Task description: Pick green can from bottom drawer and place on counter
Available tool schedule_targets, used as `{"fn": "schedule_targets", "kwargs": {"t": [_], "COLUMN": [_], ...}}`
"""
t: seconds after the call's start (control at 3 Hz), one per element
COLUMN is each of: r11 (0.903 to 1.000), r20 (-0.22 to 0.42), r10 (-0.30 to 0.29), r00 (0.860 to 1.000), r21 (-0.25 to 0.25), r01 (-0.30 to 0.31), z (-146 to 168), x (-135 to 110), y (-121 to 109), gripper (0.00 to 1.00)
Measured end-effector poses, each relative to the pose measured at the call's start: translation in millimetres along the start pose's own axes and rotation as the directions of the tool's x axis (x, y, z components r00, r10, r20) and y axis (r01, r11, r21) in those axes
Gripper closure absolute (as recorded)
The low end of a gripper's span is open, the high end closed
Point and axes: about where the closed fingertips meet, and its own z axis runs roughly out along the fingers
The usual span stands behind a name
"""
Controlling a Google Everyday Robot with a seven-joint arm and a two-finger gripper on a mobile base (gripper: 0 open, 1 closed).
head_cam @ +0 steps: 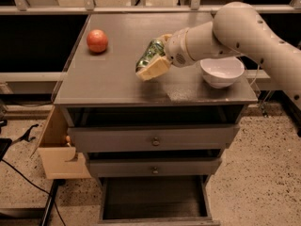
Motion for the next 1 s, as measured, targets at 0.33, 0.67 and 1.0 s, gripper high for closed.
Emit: {"fn": "schedule_targets", "kwargs": {"t": [0.33,0.67,1.0], "r11": [0.9998,0.9989,0.9963], "r20": [-0.002,-0.005,-0.001], "r10": [0.019,0.04,0.075], "r00": [1.0,0.999,0.997], "r21": [-0.01,-0.023,-0.042], "r01": [-0.019,-0.04,-0.075], "z": [21,37,50], "x": [3,5,10], "y": [-5,-7,-8], "gripper": [1.0,1.0,1.0]}}
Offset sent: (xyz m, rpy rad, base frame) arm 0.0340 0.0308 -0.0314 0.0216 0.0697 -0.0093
